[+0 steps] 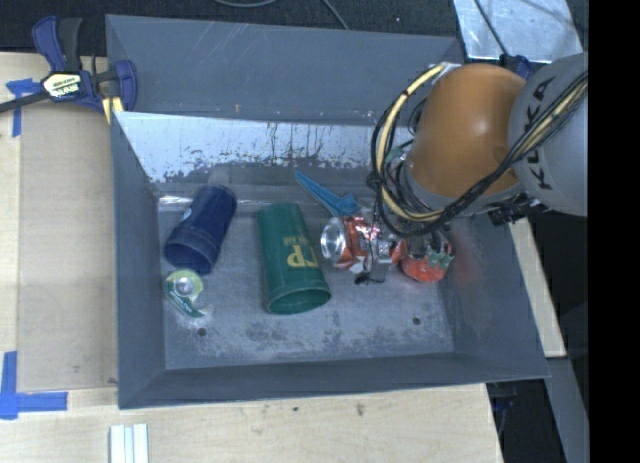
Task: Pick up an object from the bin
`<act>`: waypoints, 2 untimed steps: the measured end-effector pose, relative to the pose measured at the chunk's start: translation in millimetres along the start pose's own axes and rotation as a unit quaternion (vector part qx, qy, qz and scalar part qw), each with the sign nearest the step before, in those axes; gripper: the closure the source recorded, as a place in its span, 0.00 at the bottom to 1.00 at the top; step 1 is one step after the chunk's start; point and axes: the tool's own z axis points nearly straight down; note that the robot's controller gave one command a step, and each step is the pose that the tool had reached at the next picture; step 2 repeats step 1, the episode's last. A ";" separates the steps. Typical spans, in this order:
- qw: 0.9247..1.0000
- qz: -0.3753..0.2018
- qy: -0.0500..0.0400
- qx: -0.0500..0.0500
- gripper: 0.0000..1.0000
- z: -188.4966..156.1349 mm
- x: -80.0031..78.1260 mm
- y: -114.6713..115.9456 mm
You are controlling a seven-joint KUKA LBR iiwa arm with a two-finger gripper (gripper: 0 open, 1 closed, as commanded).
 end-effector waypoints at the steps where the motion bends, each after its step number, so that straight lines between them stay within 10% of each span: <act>1: 1.000 -0.008 0.003 0.000 1.00 -40.8 1.8 -1.9; 2: 1.000 -0.008 0.003 0.000 1.00 -40.8 1.8 -1.9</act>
Offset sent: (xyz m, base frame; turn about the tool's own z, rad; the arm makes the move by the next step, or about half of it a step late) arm -0.0010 0.0060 0.1571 -0.0526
